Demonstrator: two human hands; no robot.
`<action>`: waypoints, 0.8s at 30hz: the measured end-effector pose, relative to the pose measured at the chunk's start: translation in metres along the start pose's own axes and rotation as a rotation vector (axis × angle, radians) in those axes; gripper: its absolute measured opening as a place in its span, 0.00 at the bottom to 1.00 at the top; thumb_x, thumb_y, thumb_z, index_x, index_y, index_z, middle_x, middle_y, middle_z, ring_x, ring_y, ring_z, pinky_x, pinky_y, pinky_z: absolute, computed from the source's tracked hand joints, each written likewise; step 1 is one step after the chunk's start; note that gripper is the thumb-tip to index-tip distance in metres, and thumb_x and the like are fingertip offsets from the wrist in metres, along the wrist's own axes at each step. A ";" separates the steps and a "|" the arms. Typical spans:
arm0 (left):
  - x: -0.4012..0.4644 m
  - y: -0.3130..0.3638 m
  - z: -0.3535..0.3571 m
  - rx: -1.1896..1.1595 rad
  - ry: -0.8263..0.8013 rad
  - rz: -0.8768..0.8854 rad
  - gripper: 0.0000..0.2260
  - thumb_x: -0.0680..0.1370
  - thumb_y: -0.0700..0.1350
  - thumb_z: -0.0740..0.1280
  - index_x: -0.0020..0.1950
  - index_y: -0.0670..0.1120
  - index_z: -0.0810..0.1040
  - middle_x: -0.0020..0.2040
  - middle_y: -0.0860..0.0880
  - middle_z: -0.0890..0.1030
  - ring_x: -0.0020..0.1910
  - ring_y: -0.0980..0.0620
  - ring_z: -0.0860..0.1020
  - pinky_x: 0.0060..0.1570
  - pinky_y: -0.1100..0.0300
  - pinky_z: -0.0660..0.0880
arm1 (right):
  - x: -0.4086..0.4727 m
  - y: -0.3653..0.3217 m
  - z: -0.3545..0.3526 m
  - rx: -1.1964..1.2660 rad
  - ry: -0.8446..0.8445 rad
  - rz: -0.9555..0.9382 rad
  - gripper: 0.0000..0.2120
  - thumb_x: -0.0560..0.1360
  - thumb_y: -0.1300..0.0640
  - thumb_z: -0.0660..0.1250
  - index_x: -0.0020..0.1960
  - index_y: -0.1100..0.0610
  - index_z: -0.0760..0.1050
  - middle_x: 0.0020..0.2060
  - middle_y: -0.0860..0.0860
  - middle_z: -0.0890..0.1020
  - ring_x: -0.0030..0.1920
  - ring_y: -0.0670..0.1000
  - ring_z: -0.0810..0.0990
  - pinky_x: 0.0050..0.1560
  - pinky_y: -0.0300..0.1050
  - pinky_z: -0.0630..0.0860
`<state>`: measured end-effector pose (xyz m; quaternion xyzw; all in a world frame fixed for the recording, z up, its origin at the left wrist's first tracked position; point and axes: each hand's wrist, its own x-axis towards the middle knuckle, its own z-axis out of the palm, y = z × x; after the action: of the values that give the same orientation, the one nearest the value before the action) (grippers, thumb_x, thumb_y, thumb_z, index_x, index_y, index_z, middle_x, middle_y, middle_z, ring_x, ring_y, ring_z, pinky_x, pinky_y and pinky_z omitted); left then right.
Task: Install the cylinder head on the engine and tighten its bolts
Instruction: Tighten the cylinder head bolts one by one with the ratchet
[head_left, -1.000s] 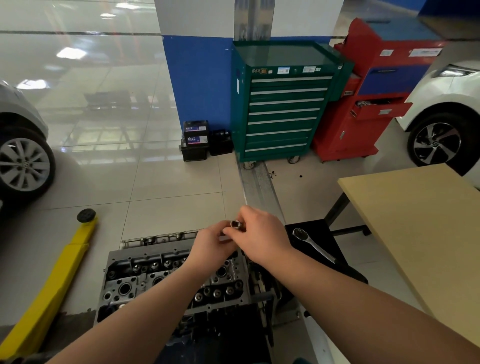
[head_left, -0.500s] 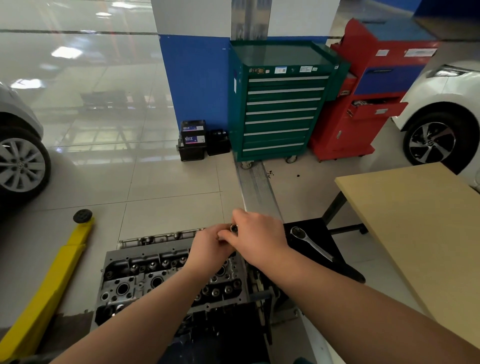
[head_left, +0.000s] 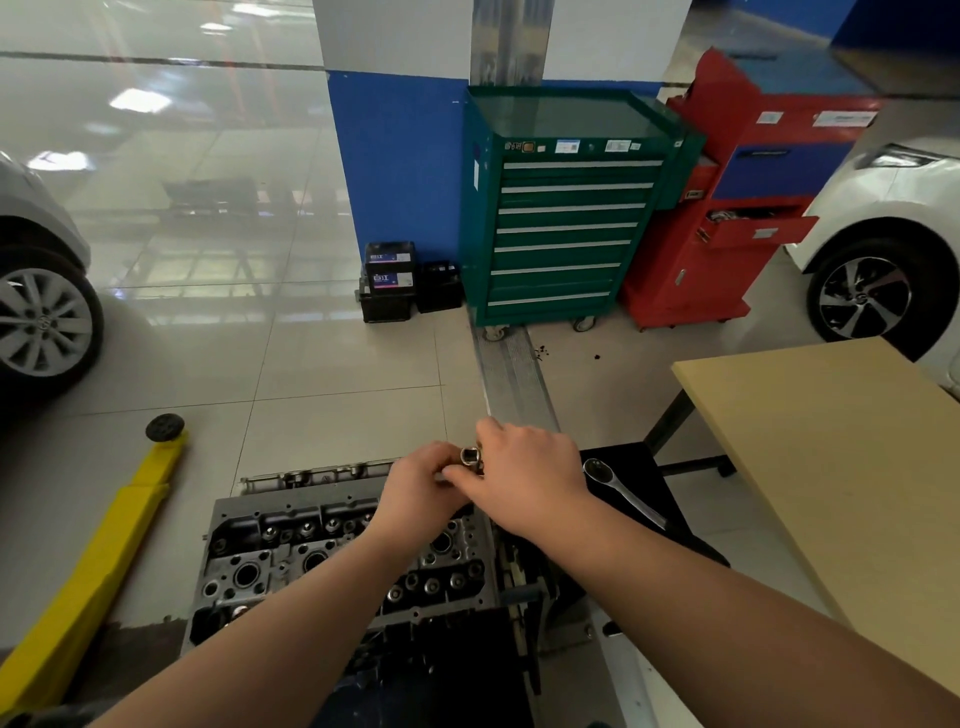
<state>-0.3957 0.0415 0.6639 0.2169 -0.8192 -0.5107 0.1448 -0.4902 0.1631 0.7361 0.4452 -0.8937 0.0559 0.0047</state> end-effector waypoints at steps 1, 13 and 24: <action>0.000 -0.002 0.001 0.024 0.035 0.002 0.16 0.72 0.32 0.71 0.39 0.55 0.80 0.37 0.57 0.81 0.38 0.59 0.78 0.36 0.69 0.71 | 0.000 0.002 -0.001 0.052 -0.003 -0.057 0.21 0.80 0.32 0.56 0.61 0.47 0.70 0.47 0.46 0.79 0.46 0.53 0.79 0.36 0.46 0.67; -0.003 -0.001 0.002 0.060 0.024 -0.003 0.14 0.73 0.37 0.73 0.44 0.58 0.82 0.41 0.59 0.84 0.41 0.58 0.81 0.37 0.66 0.76 | 0.002 0.002 -0.011 0.025 -0.114 -0.024 0.26 0.77 0.28 0.60 0.64 0.47 0.70 0.53 0.47 0.80 0.52 0.54 0.79 0.41 0.49 0.72; 0.001 0.000 0.006 0.023 -0.025 0.005 0.17 0.73 0.37 0.71 0.45 0.62 0.82 0.40 0.61 0.85 0.39 0.62 0.83 0.40 0.65 0.80 | 0.004 -0.010 -0.009 0.079 -0.103 0.017 0.15 0.84 0.43 0.62 0.57 0.55 0.73 0.46 0.53 0.82 0.41 0.55 0.74 0.36 0.47 0.65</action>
<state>-0.3991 0.0457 0.6617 0.2102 -0.8275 -0.5033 0.1334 -0.4854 0.1546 0.7463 0.4397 -0.8936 0.0680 -0.0594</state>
